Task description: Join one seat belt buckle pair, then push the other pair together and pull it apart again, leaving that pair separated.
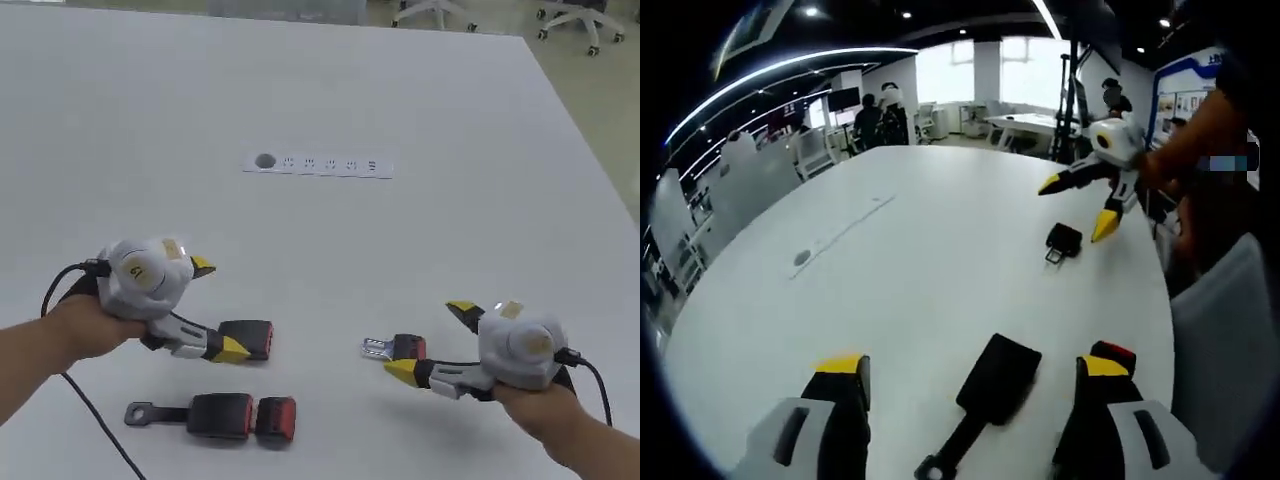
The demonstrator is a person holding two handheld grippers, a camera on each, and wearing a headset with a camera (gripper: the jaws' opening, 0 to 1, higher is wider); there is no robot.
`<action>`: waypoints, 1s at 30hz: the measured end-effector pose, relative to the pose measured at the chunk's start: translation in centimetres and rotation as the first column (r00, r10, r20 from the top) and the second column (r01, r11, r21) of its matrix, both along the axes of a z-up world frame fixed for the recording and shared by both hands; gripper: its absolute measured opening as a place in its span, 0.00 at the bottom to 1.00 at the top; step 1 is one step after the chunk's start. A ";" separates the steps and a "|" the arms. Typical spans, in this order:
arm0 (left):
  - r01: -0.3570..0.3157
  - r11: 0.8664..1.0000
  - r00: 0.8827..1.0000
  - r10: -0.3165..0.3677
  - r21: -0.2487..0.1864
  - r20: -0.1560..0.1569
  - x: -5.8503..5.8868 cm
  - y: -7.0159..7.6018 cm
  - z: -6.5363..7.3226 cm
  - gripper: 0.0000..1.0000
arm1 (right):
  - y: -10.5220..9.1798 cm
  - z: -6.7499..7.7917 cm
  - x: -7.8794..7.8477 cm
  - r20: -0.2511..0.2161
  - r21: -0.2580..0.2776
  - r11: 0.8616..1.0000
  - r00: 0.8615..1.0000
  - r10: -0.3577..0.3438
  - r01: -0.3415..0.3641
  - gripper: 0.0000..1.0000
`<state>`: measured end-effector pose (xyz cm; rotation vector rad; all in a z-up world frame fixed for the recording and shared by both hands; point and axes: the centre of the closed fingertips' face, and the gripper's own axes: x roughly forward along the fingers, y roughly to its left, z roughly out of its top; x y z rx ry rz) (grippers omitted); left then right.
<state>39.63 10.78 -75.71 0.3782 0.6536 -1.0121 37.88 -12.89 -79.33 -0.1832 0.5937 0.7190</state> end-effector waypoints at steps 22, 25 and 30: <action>-0.088 0.990 0.993 0.096 -0.111 0.063 -8.2 6.4 3.3 0.97 | 2.7 4.6 -6.8 0.137 -0.062 0.998 0.990 0.028 -0.019 1.00; -0.107 0.986 0.991 0.117 -0.131 0.067 -8.3 7.5 3.6 0.99 | 3.2 4.5 -7.9 0.136 -0.059 0.998 0.991 0.012 -0.004 1.00; -0.121 0.983 0.990 0.131 -0.141 0.059 -9.1 8.0 3.2 1.00 | 3.6 4.2 -9.3 0.129 -0.056 0.998 0.992 -0.006 0.013 1.00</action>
